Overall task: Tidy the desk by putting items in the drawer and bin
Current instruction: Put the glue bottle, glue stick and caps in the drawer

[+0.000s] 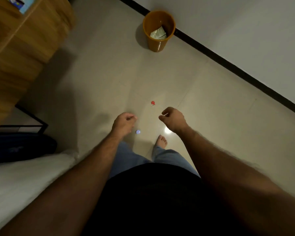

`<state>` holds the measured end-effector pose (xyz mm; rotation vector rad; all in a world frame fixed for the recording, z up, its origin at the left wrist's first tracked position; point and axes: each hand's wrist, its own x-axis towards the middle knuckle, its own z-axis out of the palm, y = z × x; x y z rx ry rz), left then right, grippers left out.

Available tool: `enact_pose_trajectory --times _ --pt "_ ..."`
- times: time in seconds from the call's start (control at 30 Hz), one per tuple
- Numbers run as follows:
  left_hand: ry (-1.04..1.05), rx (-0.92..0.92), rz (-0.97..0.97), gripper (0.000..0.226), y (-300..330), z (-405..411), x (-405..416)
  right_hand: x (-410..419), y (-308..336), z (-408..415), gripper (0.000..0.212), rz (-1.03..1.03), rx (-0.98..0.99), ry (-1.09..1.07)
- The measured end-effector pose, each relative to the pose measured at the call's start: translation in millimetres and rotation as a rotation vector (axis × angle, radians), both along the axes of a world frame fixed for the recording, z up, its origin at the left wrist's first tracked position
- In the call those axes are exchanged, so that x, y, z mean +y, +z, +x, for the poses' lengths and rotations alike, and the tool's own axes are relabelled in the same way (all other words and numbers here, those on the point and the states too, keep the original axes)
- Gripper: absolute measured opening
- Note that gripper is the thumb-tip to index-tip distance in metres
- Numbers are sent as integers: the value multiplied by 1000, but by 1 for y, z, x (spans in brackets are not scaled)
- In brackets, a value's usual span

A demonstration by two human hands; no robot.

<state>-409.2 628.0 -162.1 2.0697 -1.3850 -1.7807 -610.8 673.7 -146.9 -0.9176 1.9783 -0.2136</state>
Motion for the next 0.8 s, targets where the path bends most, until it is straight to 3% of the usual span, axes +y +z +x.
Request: enact_pose_trajectory --times 0.13,0.33,0.8 --pt "49 -26 -3 34 -9 -6 26 14 -10 -9 32 55 -15 29" --pt "103 -62 56 22 -59 -2 44 35 -67 2 32 155 -9 56" --pt "-52 -294 95 53 -312 19 71 32 -313 39 30 203 -52 275"
